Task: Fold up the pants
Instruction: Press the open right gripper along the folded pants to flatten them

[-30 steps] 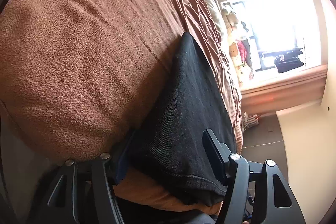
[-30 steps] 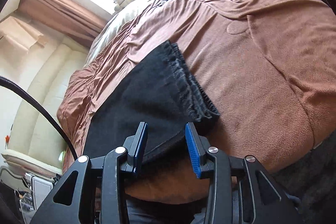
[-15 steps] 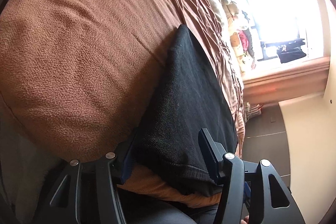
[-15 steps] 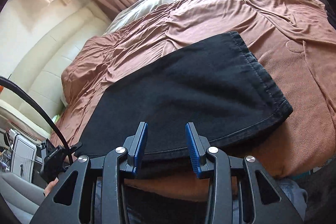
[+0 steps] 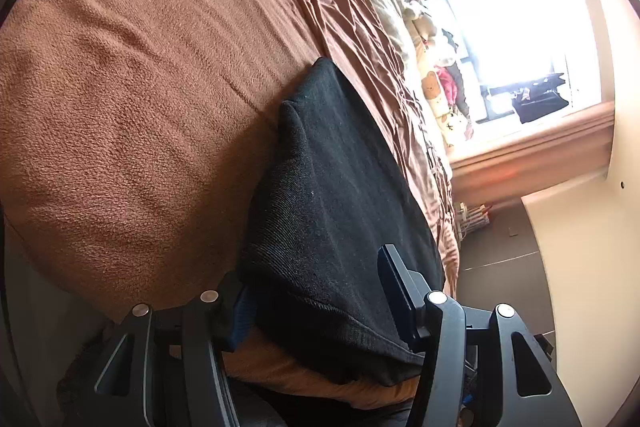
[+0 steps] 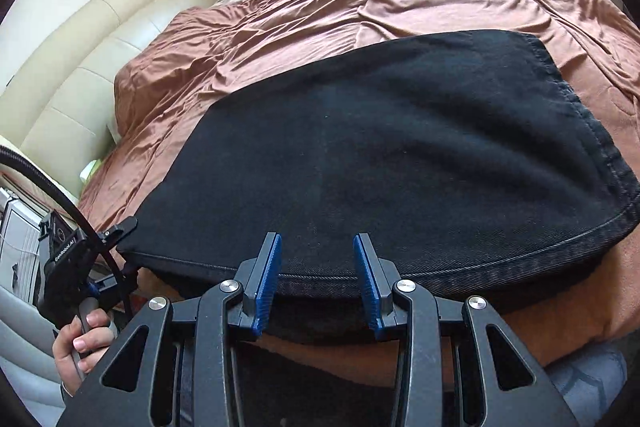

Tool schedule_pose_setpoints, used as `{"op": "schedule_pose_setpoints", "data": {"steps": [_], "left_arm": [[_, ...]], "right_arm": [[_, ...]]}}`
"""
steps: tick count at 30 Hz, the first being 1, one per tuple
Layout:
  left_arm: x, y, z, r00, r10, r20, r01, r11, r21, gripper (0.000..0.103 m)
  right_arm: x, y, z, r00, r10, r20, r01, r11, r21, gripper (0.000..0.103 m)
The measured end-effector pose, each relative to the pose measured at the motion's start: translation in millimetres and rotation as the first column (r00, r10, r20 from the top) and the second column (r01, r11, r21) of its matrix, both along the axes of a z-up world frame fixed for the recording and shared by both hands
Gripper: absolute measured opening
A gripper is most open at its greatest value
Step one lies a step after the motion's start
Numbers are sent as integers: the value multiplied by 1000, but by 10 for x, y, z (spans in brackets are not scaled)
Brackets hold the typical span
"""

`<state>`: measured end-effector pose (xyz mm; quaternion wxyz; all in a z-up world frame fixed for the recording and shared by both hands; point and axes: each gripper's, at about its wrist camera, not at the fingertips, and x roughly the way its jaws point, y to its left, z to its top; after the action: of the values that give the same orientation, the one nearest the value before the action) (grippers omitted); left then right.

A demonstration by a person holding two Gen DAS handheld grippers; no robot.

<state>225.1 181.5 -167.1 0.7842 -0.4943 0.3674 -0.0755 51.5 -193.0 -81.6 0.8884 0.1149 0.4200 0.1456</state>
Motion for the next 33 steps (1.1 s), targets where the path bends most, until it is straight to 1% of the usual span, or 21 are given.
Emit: {"op": "schedule_pose_setpoints", "data": {"steps": [1,3,4,5,6,7,9,12,14,15,17,18,19,20,23,28,33], "left_arm": [[2,-10,-7,1000,0,5,0,1000,-4,57],[-9,0,-30,1000,5,8,-5,1000,-6,50],[-12,18,-58,1000,8,3,-8,1000,-18,49],[-11,40,-94,1000,14,-8,-15,999,-35,43],[-18,70,-136,999,26,-21,-27,998,-51,36],[-30,94,-169,999,37,-29,-39,997,-71,34],[-58,115,-203,998,50,-28,-53,994,-100,34],[-83,104,-195,998,57,-29,-59,994,-95,34],[-97,104,-209,998,62,-34,-65,993,-98,34],[-104,109,-223,997,65,-38,-69,992,-105,34],[-131,111,-257,997,69,-46,-74,990,-119,34],[-147,115,-272,996,70,-50,-76,989,-127,34],[-152,115,-282,996,71,-53,-78,988,-132,34],[-157,120,-295,996,72,-57,-79,987,-138,34],[-165,124,-310,995,76,-65,-85,986,-145,34],[-157,77,-276,994,86,-66,-94,987,-128,34],[-172,48,-289,992,105,-68,-113,985,-133,34]], "right_arm": [[44,41,-26,1000,2,-3,-2,1000,-17,35],[112,122,-77,1000,6,-12,-7,999,-39,35],[140,162,-102,1000,13,-15,-14,999,-44,35],[156,209,-130,1000,20,-18,-21,998,-54,35],[172,252,-159,999,27,-23,-28,997,-68,32],[166,283,-208,999,31,-31,-34,996,-83,28],[175,344,-273,998,42,-50,-47,993,-108,26],[155,429,-325,996,63,-66,-72,987,-141,26],[178,452,-363,990,75,-116,-91,987,-132,26],[189,461,-360,989,79,-125,-96,986,-136,25],[221,492,-317,988,84,-131,-104,981,-161,19],[243,495,-290,988,85,-133,-106,981,-160,14],[269,486,-256,988,88,-130,-107,984,-144,12],[286,476,-228,989,89,-121,-104,986,-128,12],[403,499,-165,991,89,-101,-102,986,-131,12],[672,657,-269,988,97,-118,-117,978,-172,12],[867,677,-309,991,78,-111,-96,982,-165,12]]}}
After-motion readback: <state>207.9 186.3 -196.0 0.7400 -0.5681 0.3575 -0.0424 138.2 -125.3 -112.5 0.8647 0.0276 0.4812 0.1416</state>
